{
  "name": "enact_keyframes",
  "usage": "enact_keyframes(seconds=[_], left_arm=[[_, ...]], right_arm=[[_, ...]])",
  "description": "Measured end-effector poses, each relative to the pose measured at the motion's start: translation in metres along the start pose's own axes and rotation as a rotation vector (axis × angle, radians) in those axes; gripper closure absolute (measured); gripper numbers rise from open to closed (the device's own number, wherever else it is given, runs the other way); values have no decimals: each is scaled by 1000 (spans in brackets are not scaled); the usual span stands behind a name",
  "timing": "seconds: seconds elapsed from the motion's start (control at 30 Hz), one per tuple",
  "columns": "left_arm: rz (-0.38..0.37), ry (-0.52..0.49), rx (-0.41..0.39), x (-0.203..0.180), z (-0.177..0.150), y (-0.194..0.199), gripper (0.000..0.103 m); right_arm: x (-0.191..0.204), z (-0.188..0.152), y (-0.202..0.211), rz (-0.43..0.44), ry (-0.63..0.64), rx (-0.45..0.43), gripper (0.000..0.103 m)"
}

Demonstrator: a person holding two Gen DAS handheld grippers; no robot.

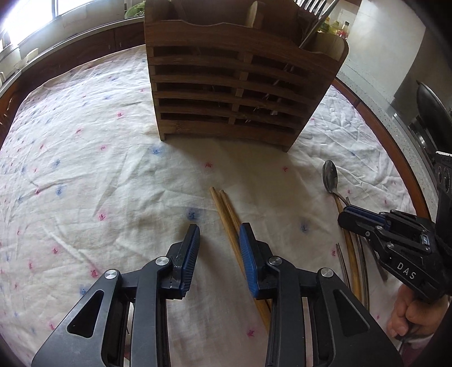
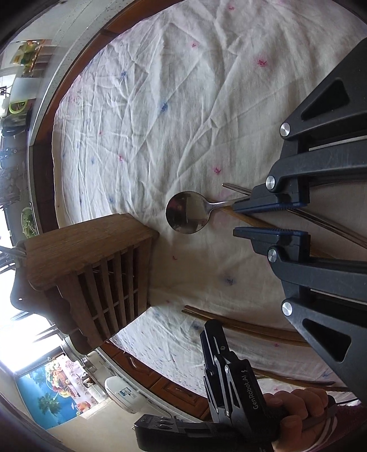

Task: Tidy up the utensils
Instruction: 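Grasp a wooden chopstick with the left gripper while the right gripper grasps a thin metal chopstick, then lift both chopsticks and carry them toward the wooden holder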

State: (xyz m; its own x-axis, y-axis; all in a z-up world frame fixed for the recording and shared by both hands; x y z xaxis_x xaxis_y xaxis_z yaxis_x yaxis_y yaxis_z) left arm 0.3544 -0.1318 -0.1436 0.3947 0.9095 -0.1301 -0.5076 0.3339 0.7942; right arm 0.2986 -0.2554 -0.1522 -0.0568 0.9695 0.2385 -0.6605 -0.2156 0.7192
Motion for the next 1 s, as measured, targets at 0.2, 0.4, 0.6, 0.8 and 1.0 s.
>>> enact_keyframes(seconds=[0.2,0.4,0.6,0.8,1.0], left_arm=[[9,-97,40,-3,-17,11,81],[33,-61,63,4,-11,8,81],[55,-89,60,-1,1,-5,82],[34,-135,76,-11,1,-8,89],[64,-151,78,-18,9,-17,88]], right_arm=[[12,-9,4,-22,152,46,92],[14,-9,4,-17,176,73,91],[14,1,-7,-9,131,70,91],[21,-2,-7,-15,204,79,91],[20,-1,-8,-19,187,90,90]])
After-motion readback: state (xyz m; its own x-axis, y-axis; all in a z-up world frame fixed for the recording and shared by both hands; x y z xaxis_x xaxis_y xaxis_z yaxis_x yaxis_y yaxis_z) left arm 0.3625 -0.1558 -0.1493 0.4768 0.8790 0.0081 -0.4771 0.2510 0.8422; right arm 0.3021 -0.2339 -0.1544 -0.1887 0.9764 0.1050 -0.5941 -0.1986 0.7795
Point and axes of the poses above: each gripper's, at about its wrist camera, not at the fingertips, and y roughly against the way its jaws point, x to its left, z to its top, the point moved 8 cm from there along -y, roughly the way its jaws point, and after that the axes turned 7 degrees about -x, right-handed, at the moved point
